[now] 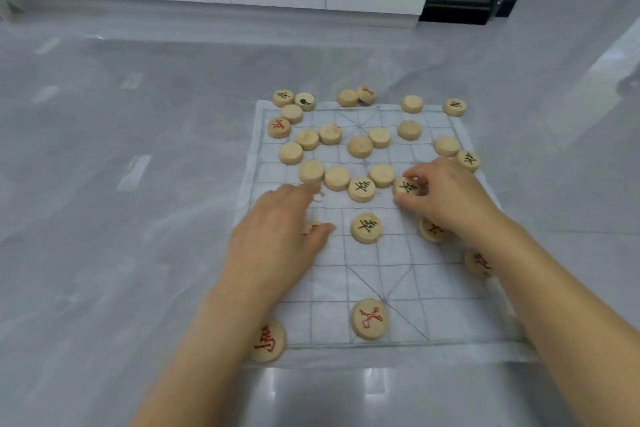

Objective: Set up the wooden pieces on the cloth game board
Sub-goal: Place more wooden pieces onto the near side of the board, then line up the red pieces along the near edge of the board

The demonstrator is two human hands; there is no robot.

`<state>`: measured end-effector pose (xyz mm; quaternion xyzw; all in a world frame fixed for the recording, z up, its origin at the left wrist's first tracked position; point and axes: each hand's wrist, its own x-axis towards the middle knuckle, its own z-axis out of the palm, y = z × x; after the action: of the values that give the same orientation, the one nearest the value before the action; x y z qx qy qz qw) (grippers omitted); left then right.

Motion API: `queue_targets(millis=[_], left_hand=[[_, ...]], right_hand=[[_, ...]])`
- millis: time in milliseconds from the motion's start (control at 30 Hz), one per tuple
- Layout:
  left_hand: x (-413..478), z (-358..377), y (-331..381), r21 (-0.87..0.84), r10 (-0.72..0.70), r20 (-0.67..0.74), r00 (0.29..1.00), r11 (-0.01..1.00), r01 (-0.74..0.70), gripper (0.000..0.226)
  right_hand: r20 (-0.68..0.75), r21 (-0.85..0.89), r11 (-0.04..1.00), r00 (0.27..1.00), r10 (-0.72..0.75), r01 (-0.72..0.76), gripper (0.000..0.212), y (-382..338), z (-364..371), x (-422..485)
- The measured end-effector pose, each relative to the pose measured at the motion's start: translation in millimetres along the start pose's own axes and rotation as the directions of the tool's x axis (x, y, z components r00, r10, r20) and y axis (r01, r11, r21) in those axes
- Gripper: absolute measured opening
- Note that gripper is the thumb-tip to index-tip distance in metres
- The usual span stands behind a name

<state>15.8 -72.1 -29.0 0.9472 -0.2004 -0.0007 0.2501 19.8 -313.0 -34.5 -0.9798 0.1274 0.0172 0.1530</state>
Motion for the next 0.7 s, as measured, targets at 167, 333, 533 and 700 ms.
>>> queue_targets(millis=[167, 333, 533, 700], left_hand=[[1.7, 2.7, -2.1, 0.035, -0.018, 0.011, 1.000, 0.999, 0.017, 0.045], [-0.3, 6.2, 7.2, 0.062, -0.009, 0.046, 0.999, 0.998, 0.006, 0.045], [-0.4, 11.0, 13.0, 0.079, -0.005, 0.085, 0.996, 0.997, -0.002, 0.043], [-0.4, 11.2, 13.4, 0.088, -0.030, 0.076, 0.997, 0.996, 0.023, 0.043]], right_hand=[[-0.009, 0.119, 0.992, 0.999, 0.040, -0.038, 0.057, 34.7, -46.3, -23.8], [0.065, 0.093, 0.991, 0.994, 0.093, -0.099, 0.037, 69.2, -72.5, -87.3], [0.153, 0.087, 0.984, 0.978, 0.143, -0.158, 0.031, 89.9, -60.6, -133.7], [0.072, 0.162, 0.985, 0.996, 0.054, -0.065, 0.028, 61.8, -52.9, -99.7]])
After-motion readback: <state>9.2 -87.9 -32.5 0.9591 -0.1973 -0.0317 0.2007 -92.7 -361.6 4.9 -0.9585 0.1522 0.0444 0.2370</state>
